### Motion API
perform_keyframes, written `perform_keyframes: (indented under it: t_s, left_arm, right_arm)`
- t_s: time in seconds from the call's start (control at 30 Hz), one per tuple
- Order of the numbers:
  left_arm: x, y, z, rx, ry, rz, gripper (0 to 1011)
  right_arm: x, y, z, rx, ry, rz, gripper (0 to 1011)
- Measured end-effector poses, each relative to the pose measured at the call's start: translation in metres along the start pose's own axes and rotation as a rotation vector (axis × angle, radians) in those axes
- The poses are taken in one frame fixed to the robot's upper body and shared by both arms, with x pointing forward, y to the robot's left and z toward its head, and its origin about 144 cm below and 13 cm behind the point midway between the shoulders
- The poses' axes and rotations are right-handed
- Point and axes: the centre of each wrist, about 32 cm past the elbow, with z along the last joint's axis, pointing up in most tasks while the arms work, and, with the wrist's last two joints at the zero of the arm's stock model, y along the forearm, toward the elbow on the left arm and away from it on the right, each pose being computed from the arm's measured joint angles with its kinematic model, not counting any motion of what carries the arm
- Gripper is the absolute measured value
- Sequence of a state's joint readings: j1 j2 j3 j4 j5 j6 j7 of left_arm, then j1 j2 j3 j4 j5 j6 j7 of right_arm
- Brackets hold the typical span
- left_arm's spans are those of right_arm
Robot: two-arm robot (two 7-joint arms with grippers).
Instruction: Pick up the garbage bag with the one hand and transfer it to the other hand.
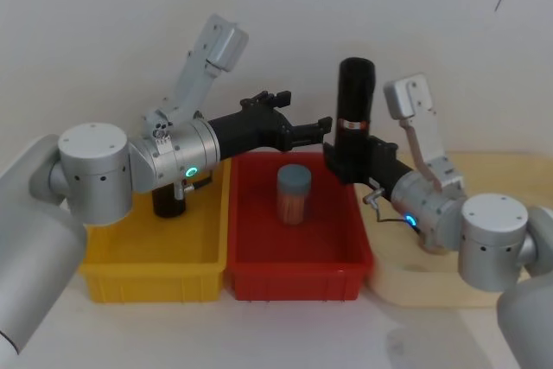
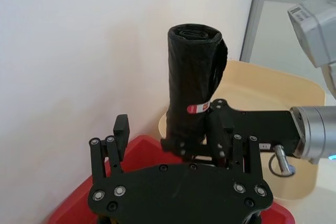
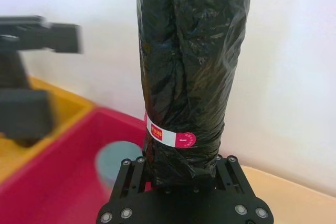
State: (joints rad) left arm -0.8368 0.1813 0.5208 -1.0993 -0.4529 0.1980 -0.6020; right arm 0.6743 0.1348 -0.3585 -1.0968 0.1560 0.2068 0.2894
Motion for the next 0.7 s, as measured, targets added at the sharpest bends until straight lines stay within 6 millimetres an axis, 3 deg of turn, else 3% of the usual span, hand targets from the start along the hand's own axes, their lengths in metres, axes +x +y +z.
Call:
perform_keyframes:
  t_s: [0.6,0.7]
  left_arm:
    - [0.000,0.000,0.000,0.000,0.000,0.000,1002]
    - [0.000,0.000,0.000,0.000,0.000,0.000,1002]
  right_arm:
    - [0.043,-0.016,-0.012,-0.071,-0.018,-0.229,529]
    - [0.048,-0.018,-0.012,-0.078,-0.022,-0.248,611]
